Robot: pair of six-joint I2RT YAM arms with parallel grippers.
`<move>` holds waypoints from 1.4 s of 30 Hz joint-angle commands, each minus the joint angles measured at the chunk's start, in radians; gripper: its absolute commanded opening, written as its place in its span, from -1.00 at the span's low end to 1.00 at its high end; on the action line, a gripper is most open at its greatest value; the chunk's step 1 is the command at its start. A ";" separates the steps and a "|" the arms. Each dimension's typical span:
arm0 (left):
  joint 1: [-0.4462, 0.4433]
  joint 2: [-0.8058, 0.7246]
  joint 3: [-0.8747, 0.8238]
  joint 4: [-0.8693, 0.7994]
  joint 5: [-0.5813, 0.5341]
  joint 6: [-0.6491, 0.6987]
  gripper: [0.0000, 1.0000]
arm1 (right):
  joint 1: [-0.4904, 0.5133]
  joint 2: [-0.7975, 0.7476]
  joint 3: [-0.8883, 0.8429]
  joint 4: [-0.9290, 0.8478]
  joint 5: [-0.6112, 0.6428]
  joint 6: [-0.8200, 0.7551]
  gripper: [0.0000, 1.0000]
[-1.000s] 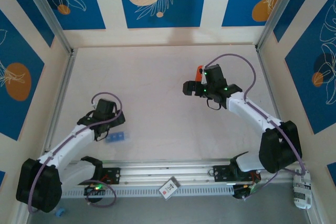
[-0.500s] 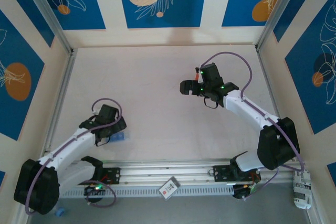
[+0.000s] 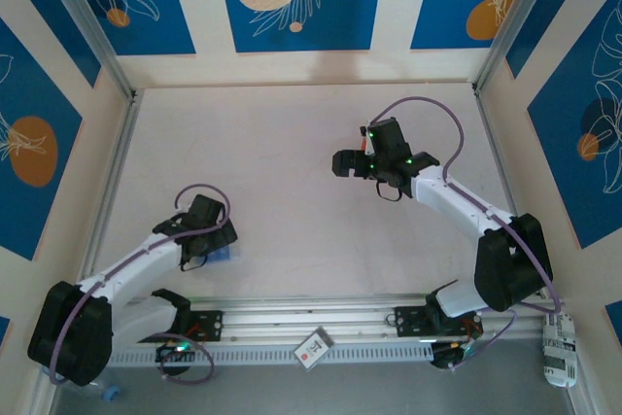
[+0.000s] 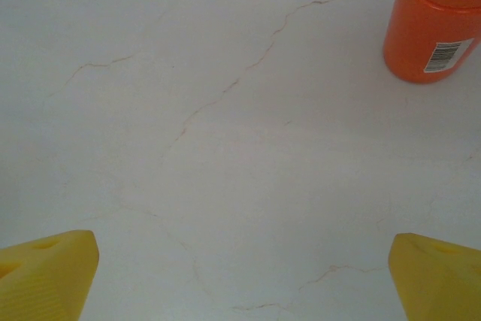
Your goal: Sort the pills into containers
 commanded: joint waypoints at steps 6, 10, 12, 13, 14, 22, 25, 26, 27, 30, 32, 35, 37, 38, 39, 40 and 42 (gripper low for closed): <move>-0.053 0.008 -0.003 0.022 0.036 -0.057 1.00 | 0.011 0.027 0.026 0.002 -0.010 -0.015 0.98; -0.078 0.011 0.005 0.040 0.038 -0.079 1.00 | 0.017 0.035 0.027 0.004 -0.014 -0.012 0.98; -0.093 0.016 0.009 0.048 0.039 -0.089 1.00 | 0.020 0.039 0.027 0.005 -0.015 -0.011 0.98; -0.102 0.022 0.012 0.055 0.038 -0.093 1.00 | 0.020 0.041 0.026 0.005 -0.015 -0.012 0.98; -0.113 0.027 0.015 0.060 0.038 -0.098 1.00 | 0.022 0.043 0.026 0.005 -0.016 -0.012 0.98; -0.179 0.089 0.060 0.113 0.025 -0.119 1.00 | 0.037 0.058 0.024 0.001 -0.022 -0.012 0.99; -0.183 0.099 0.079 0.112 0.010 -0.102 1.00 | 0.051 0.057 0.025 -0.004 -0.034 -0.022 0.99; -0.183 0.098 0.084 0.107 -0.001 -0.094 1.00 | 0.056 0.057 0.026 -0.007 -0.040 -0.027 1.00; -0.183 0.094 0.092 0.102 -0.015 -0.083 1.00 | 0.063 0.057 0.027 -0.009 -0.045 -0.031 1.00; -0.178 0.086 0.124 0.088 -0.051 -0.046 1.00 | 0.088 0.058 0.036 -0.015 -0.082 -0.057 0.97; -0.163 0.087 0.152 0.089 -0.062 -0.011 1.00 | 0.116 0.064 0.046 -0.019 -0.110 -0.081 0.95; -0.124 0.103 0.202 0.097 -0.071 0.047 1.00 | 0.168 0.085 0.070 -0.027 -0.164 -0.131 0.93; -0.080 0.121 0.234 0.110 -0.066 0.092 1.00 | 0.212 0.110 0.095 -0.041 -0.204 -0.171 0.89; -0.049 0.135 0.253 0.117 -0.056 0.116 1.00 | 0.240 0.128 0.112 -0.053 -0.215 -0.193 0.87; -0.019 0.148 0.269 0.124 -0.043 0.136 1.00 | 0.264 0.142 0.126 -0.062 -0.222 -0.213 0.86; 0.017 0.163 0.288 0.133 -0.022 0.161 1.00 | 0.291 0.161 0.141 -0.070 -0.233 -0.238 0.84; 0.080 0.201 0.330 0.142 0.008 0.203 1.00 | 0.348 0.198 0.169 -0.083 -0.255 -0.283 0.81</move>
